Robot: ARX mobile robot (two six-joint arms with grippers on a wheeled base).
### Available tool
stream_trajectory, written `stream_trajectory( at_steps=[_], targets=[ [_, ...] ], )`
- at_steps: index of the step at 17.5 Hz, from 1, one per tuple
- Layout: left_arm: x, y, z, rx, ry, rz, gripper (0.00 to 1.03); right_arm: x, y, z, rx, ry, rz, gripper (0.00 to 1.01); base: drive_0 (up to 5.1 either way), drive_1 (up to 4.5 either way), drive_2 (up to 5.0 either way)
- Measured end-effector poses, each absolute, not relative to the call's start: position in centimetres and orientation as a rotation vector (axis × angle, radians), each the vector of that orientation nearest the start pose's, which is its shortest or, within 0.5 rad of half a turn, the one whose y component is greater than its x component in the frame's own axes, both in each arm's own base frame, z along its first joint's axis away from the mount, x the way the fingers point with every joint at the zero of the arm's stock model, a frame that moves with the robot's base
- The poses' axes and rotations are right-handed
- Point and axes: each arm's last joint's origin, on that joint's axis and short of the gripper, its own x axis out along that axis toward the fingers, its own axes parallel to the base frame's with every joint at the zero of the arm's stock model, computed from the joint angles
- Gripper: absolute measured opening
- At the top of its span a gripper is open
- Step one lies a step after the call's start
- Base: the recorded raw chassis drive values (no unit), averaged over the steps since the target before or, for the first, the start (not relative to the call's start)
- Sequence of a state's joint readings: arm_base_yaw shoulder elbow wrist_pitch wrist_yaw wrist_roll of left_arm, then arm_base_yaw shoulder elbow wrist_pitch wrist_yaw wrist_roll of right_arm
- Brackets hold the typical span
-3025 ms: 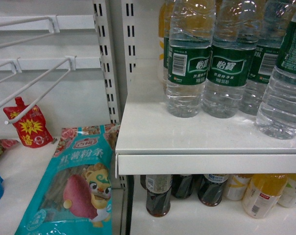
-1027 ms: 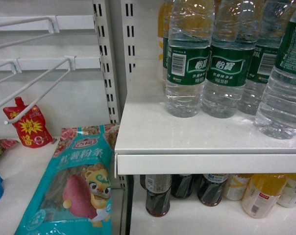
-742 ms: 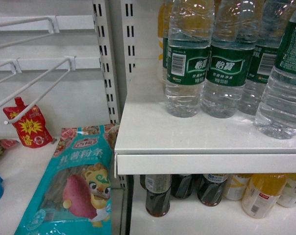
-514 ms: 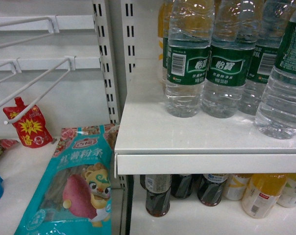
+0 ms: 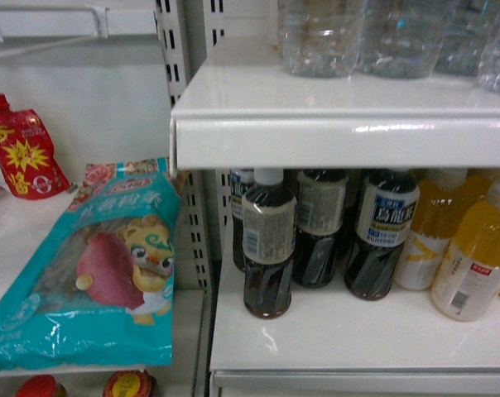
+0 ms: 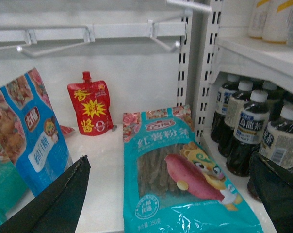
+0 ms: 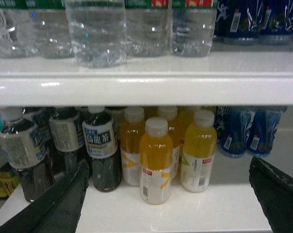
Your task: Move water from second to third shelf
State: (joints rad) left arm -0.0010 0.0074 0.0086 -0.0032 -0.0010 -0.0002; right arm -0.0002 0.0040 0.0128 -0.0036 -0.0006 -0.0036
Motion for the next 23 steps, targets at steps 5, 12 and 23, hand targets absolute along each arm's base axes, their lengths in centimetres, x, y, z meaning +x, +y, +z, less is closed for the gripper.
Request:
stream_trajectory(
  at_steps=[5, 12, 23],
  targets=[
    [9.76, -0.01, 16.55, 0.0, 0.002, -0.001, 0.98, 9.72, 0.0, 16.73, 0.0, -0.006, -0.001, 0.98, 0.0, 0.0, 0.0],
    [9.76, -0.01, 16.52, 0.0, 0.005, 0.0, 0.98, 9.72, 0.0, 16.7, -0.001, -0.003, 0.0, 0.98, 0.0, 0.0, 0.0],
    [9.76, -0.01, 16.53, 0.0, 0.005, 0.0, 0.98, 9.72, 0.0, 16.71, -0.001, -0.004, 0.0, 0.98, 0.0, 0.0, 0.0]
  ],
)
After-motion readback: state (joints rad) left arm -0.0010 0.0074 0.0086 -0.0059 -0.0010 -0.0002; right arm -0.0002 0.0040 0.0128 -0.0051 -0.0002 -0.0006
